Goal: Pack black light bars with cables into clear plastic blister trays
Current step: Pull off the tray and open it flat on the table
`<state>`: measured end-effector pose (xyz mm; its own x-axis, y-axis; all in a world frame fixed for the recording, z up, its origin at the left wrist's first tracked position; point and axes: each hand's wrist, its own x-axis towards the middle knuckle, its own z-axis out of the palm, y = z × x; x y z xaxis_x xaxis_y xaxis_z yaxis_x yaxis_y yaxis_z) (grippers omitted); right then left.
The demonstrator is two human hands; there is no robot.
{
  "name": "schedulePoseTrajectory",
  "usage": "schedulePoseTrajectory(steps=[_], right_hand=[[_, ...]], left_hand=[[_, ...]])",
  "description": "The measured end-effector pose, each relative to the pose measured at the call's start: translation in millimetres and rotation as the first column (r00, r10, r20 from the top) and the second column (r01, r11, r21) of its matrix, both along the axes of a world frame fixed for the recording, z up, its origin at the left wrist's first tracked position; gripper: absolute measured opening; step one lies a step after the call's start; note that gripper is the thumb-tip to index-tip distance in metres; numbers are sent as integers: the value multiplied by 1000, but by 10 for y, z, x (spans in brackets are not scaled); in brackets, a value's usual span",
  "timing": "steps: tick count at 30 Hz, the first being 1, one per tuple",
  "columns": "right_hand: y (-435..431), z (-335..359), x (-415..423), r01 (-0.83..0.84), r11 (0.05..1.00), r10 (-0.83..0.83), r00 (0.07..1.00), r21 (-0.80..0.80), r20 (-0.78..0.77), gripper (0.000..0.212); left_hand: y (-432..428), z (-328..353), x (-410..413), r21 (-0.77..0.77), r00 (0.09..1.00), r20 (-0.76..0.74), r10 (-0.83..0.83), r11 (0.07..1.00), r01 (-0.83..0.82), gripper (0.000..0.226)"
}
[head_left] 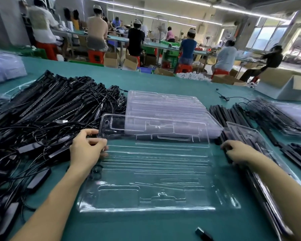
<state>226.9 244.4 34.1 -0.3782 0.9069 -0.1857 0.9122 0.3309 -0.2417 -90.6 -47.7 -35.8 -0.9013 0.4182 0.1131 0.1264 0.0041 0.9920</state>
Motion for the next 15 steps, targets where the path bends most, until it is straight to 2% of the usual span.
schedulePoseTrajectory(steps=[2,5,7,12,15], right_hand=[[-97,-29,21,13,998,-17,998,-61,-65,24],[-221,-46,9,-46,994,44,999,-98,-27,19],[-328,-15,57,-79,996,79,997,-42,-11,24],[-613,84,335,-169,983,175,980,75,-94,25],[-856,143,492,-154,961,201,959,231,-199,25]], left_hand=[[5,-6,8,-6,1000,-10,3,1000,-4,32],[1,-10,18,-8,1000,-21,13,1000,-13,31],[-7,-6,24,-8,999,-34,14,1000,-14,31],[-7,11,52,-7,996,-77,35,999,-36,30],[8,23,61,-9,995,-86,50,999,-51,28]])
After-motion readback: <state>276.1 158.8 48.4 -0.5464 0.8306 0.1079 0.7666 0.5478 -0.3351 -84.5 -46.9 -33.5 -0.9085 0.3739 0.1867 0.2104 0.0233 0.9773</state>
